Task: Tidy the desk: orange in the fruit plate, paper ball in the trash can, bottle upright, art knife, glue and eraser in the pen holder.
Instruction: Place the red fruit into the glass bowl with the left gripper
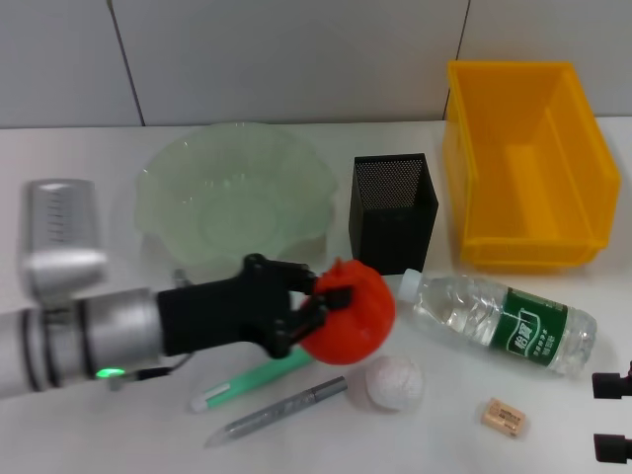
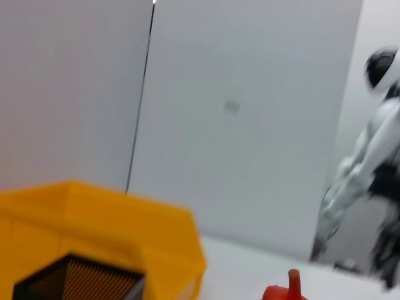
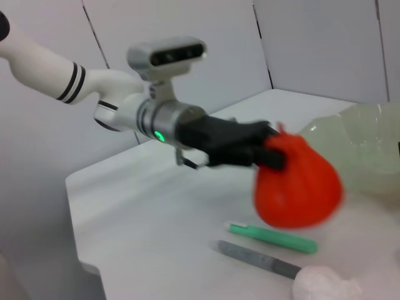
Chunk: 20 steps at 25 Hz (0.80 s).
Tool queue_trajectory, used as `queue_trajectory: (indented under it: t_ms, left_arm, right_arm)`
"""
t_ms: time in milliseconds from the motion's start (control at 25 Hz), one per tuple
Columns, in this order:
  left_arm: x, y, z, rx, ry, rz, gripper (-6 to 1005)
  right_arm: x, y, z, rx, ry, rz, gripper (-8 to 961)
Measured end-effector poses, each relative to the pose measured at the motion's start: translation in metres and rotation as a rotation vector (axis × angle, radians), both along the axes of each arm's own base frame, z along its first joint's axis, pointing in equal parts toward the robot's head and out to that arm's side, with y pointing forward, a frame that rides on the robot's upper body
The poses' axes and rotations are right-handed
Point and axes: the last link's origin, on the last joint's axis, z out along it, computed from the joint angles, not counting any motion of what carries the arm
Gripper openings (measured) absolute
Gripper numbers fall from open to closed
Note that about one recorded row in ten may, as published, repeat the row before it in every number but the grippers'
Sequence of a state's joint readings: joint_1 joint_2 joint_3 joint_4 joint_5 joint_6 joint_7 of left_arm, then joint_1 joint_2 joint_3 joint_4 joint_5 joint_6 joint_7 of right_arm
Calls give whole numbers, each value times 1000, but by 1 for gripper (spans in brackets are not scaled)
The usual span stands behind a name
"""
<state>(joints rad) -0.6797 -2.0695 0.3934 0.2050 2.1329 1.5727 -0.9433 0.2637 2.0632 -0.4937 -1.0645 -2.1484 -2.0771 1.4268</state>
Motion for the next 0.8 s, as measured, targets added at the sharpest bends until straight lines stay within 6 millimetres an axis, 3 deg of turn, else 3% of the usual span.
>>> queue_trajectory:
  t_ms: [200, 360, 520, 560, 800]
  left_arm:
    - [2, 4, 43, 23, -121, 31, 122]
    - [4, 23, 59, 96, -143, 91, 103]
    - [9, 55, 56, 179, -88, 181, 83]
    - [9, 55, 56, 179, -88, 181, 79]
    - [16, 96, 32, 280, 62, 283, 55]
  right_arm:
    - [-4, 4, -2, 5, 11, 10, 706]
    - [-8, 7, -4, -4, 13, 24, 707]
    - [-10, 9, -7, -17, 26, 29, 709]
    - [-10, 9, -7, -17, 26, 29, 709]
    - [-10, 9, -8, -19, 29, 35, 712]
